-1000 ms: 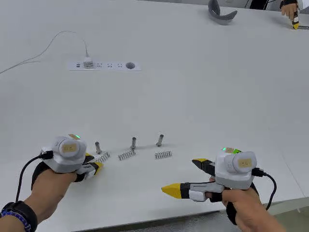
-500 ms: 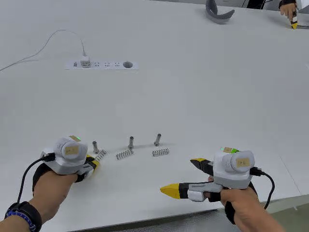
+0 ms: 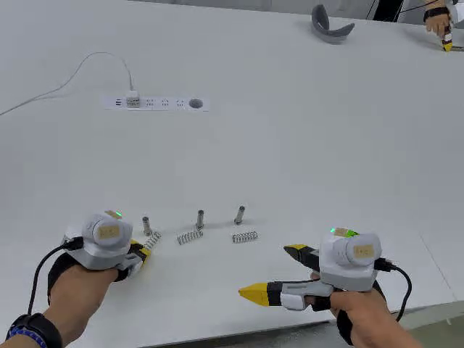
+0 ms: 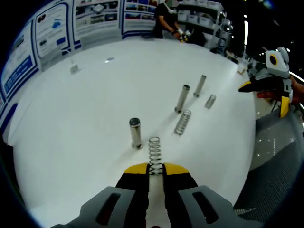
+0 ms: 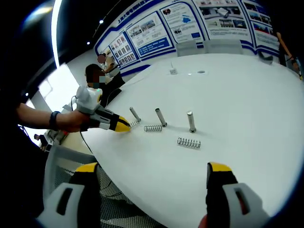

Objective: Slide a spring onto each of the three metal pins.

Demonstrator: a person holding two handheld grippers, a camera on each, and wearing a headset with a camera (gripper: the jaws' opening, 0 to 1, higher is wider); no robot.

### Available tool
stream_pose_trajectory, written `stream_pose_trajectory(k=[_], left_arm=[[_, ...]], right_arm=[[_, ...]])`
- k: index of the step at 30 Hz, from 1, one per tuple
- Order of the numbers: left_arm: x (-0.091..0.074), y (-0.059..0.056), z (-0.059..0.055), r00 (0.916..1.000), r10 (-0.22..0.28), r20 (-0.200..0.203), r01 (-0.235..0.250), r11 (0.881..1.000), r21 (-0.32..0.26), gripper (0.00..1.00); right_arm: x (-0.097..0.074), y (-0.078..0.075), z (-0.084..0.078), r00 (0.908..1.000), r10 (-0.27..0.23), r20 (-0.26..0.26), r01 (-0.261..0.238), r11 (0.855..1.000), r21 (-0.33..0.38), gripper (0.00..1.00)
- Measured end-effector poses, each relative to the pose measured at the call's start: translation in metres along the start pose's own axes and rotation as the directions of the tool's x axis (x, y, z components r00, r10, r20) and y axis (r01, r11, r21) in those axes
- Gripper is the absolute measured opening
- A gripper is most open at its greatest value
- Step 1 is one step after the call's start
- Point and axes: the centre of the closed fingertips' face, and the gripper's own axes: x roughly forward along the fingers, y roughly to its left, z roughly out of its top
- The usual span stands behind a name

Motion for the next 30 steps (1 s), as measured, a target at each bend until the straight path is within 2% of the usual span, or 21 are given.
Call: stream_pose_trajectory(k=[10, 20, 30], left_arm=[[-0.021, -0.002, -0.001, 1.0000, 0.000, 0.010, 0.000, 1.000, 0.017, 0.10], [-0.047, -0.001, 0.004, 0.9992, 0.001, 0.041, -0.003, 0.999, 0.033, 0.10], [-0.068, -0.010, 0.010, 0.9977, -0.013, 0.067, 0.009, 0.998, 0.062, 0.10]], right_arm=[[0.006, 0.008, 0.007, 0.9994, 0.032, 0.017, -0.032, 0.999, 0.003, 0.93], [0.017, 0.023, 0.015, 0.9957, 0.087, 0.032, -0.087, 0.996, 0.004, 0.89], [0.027, 0.038, 0.023, 0.9896, 0.138, 0.040, -0.139, 0.990, 0.001, 0.84]])
